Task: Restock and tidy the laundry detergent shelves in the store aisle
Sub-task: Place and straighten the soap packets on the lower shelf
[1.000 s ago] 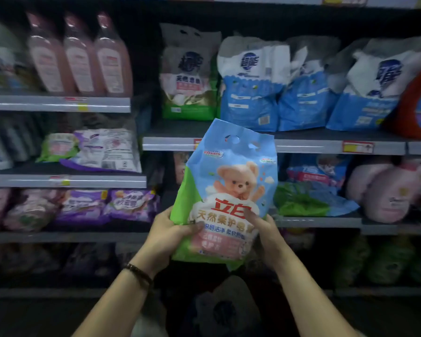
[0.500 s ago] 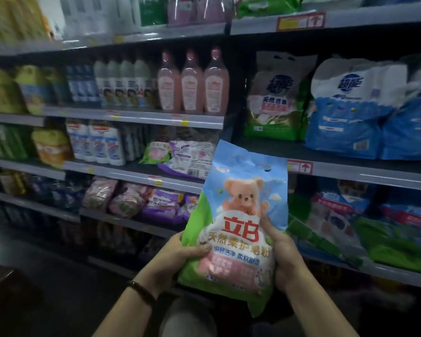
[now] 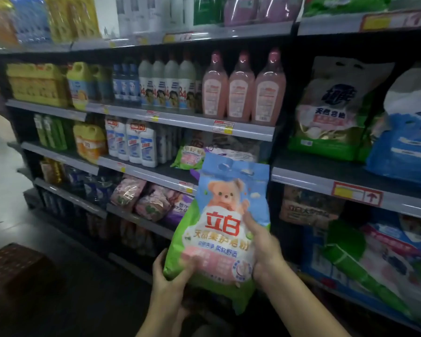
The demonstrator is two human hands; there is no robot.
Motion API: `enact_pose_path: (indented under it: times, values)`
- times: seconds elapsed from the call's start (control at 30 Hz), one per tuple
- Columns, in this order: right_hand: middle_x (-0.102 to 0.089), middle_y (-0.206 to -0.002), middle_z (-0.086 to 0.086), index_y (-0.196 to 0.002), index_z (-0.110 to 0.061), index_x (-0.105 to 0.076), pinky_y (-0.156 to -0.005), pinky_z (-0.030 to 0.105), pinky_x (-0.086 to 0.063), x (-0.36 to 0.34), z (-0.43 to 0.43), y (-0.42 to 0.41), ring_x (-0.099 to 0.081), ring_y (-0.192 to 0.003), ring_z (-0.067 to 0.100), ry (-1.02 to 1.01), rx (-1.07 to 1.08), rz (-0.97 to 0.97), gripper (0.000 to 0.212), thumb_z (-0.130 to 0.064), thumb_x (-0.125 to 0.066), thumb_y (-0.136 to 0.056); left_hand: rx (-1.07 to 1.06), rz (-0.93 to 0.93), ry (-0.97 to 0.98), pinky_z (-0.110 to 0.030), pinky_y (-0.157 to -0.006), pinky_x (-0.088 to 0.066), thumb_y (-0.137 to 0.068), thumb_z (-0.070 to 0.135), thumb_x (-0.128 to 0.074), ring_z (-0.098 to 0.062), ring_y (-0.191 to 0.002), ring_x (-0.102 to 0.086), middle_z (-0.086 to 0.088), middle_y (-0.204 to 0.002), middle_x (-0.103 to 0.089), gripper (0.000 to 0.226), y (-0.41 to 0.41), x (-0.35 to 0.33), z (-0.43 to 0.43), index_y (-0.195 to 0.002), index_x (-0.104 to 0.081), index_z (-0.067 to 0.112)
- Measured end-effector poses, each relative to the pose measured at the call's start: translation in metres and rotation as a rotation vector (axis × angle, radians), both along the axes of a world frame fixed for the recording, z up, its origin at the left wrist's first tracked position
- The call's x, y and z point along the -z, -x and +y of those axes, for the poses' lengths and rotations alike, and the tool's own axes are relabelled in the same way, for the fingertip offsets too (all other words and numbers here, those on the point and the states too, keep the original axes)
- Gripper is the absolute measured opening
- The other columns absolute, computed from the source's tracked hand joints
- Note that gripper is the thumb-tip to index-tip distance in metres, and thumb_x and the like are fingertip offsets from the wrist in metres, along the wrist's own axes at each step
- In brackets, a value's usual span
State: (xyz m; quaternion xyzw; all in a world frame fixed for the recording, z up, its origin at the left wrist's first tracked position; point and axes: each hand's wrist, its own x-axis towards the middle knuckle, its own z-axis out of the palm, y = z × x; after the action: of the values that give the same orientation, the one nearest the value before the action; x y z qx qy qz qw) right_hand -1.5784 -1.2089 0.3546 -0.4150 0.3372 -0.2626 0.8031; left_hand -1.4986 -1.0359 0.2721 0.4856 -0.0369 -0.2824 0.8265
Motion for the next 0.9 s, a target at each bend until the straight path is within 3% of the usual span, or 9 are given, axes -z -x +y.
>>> enact_pose_path:
  times: [0.1, 0.23, 0.33, 0.4, 0.53, 0.6, 0.7, 0.8, 0.9]
  values:
    - [-0.079, -0.104, 0.023, -0.116, -0.005, -0.076, -0.088, 0.065, -0.060, -0.007, 0.000, -0.055, -0.077, -0.095, 0.046, -0.021, -0.037, -0.022, 0.061, -0.040, -0.092, -0.069, 0.095, 0.238, 0.175, -0.081, -0.083, -0.049, -0.068, 0.029, -0.099, -0.054, -0.110, -0.068, -0.019, -0.128, -0.071, 0.084, -0.006, 0.002, -0.026, -0.140, -0.056, 0.030]
    - [-0.080, -0.108, 0.020, -0.119, -0.008, -0.075, -0.079, 0.047, -0.064, -0.009, -0.015, -0.132, -0.079, -0.092, 0.036, -0.016, -0.153, -0.031, 0.052, -0.053, -0.069, -0.094, -0.002, 0.177, 0.207, -0.072, -0.082, -0.055, -0.074, 0.016, -0.088, -0.049, -0.112, -0.070, -0.019, -0.123, -0.075, 0.065, -0.065, -0.001, -0.065, -0.133, -0.063, 0.024]
    - [-0.081, -0.110, 0.011, -0.123, -0.015, -0.075, -0.097, 0.055, -0.059, -0.018, -0.034, -0.183, -0.078, -0.102, 0.034, 0.172, -0.232, -0.003, 0.047, -0.051, -0.075, -0.091, 0.031, 0.181, 0.274, -0.057, -0.081, -0.059, -0.059, 0.023, -0.100, -0.046, -0.121, -0.067, -0.021, -0.136, -0.067, 0.097, -0.133, -0.007, -0.091, -0.146, -0.056, 0.017]
    - [-0.082, -0.109, 0.003, -0.119, -0.021, -0.075, -0.099, 0.055, -0.059, -0.028, -0.051, -0.213, -0.078, -0.103, 0.028, 0.362, -0.210, -0.003, 0.039, -0.043, -0.079, -0.087, 0.069, 0.167, 0.292, -0.052, -0.079, -0.060, -0.056, 0.022, -0.100, -0.044, -0.119, -0.068, -0.022, -0.138, -0.066, 0.101, -0.177, -0.014, -0.110, -0.146, -0.057, 0.013]
    - [-0.080, -0.110, 0.000, -0.114, -0.026, -0.072, -0.094, 0.043, -0.061, -0.044, -0.081, -0.246, -0.077, -0.098, 0.020, 0.651, -0.225, 0.029, 0.029, -0.036, -0.075, -0.087, 0.092, 0.023, 0.327, -0.050, -0.096, -0.057, -0.082, 0.017, -0.085, -0.040, -0.128, -0.064, -0.021, -0.143, -0.062, 0.072, -0.254, -0.042, -0.152, -0.147, -0.056, 0.013]
    - [-0.074, -0.100, -0.007, -0.111, -0.026, -0.067, -0.083, 0.025, -0.058, -0.037, -0.097, -0.237, -0.071, -0.086, 0.009, 0.826, -0.198, 0.157, 0.022, -0.030, -0.075, -0.091, 0.018, -0.105, 0.104, -0.038, -0.095, -0.058, -0.094, 0.024, -0.068, -0.037, -0.125, -0.066, -0.016, -0.136, -0.068, 0.051, -0.297, -0.058, -0.168, -0.142, -0.060, 0.010]
    - [-0.068, -0.104, -0.006, -0.112, -0.022, -0.067, -0.080, 0.024, -0.053, -0.014, -0.125, -0.203, -0.068, -0.093, 0.014, 1.064, -0.076, 0.302, 0.023, -0.024, -0.077, -0.092, 0.038, -0.321, -0.230, -0.034, -0.075, -0.062, -0.105, 0.037, -0.054, -0.035, -0.113, -0.069, -0.012, -0.123, -0.068, 0.043, -0.346, -0.090, -0.191, -0.135, -0.061, 0.007]
    - [-0.063, -0.117, -0.001, -0.112, -0.025, -0.064, -0.096, 0.039, -0.053, 0.006, -0.156, -0.171, -0.062, -0.111, 0.020, 1.295, 0.079, 0.450, 0.027, -0.025, -0.079, -0.090, 0.128, -0.807, -0.940, -0.038, -0.110, -0.047, -0.106, 0.044, -0.042, -0.036, -0.134, -0.056, -0.018, -0.149, -0.055, 0.056, -0.381, -0.107, -0.206, -0.150, -0.050, 0.010]
    - [-0.053, -0.125, 0.007, -0.121, -0.024, -0.056, -0.098, 0.051, -0.050, 0.015, -0.178, -0.155, -0.056, -0.116, 0.031, 1.421, 0.253, 0.622, 0.041, -0.031, -0.080, -0.088, 0.167, -1.094, -1.436, -0.042, -0.119, -0.038, -0.104, 0.058, -0.036, -0.037, -0.145, -0.044, -0.020, -0.162, -0.040, 0.069, -0.399, -0.091, -0.211, -0.165, -0.021, 0.030]
